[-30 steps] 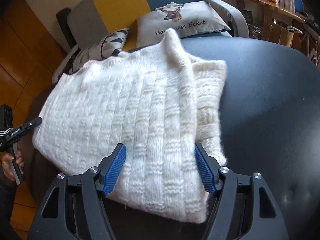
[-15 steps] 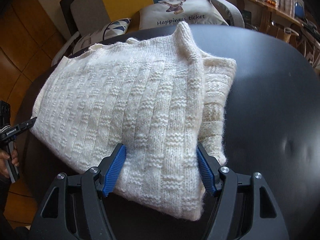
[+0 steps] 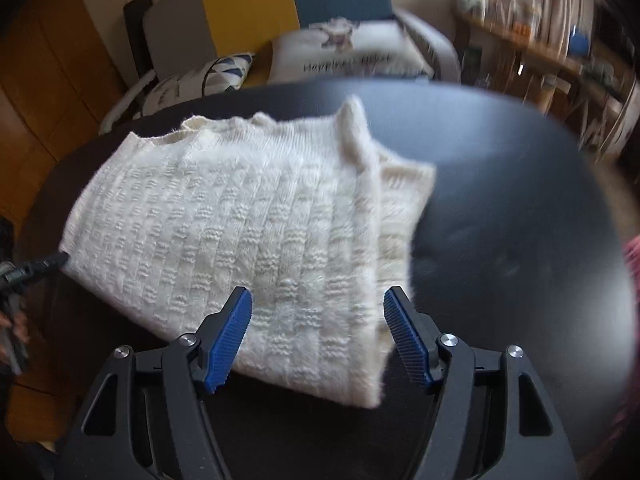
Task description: Fold clothes
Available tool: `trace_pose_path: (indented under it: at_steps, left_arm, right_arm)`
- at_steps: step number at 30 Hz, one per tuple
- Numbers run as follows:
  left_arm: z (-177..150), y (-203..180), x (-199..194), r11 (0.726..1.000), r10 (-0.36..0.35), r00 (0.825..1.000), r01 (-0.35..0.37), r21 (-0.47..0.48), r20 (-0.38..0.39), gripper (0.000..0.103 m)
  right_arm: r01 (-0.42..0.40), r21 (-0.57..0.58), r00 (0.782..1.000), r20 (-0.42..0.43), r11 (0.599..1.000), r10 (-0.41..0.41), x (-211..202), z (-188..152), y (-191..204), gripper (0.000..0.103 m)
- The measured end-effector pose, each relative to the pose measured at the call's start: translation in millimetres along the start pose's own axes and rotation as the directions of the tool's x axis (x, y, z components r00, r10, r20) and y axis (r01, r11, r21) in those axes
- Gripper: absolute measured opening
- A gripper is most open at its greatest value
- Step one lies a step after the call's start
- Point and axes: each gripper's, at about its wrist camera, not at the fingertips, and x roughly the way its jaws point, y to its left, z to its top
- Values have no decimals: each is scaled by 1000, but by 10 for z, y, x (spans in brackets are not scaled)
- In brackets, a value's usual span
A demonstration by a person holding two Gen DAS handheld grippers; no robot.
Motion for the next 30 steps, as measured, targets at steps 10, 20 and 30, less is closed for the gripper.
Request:
trace_pose_path:
  at_steps: [10, 20, 30]
  left_arm:
    - [-96, -312, -142, 993, 54, 997, -60, 101, 58, 18]
    - [-29, -564, -11, 982, 72, 996, -81, 172, 55, 18]
    - [146, -781, 0, 963, 96, 991, -116, 243, 89, 18]
  right_arm:
    - [-26, -103, 998, 52, 994, 31, -88, 76, 659, 72]
    - [6, -89, 999, 39, 996, -3, 217, 152, 685, 72]
    - [-5, 9, 999, 51, 1000, 5, 340, 190, 563, 72]
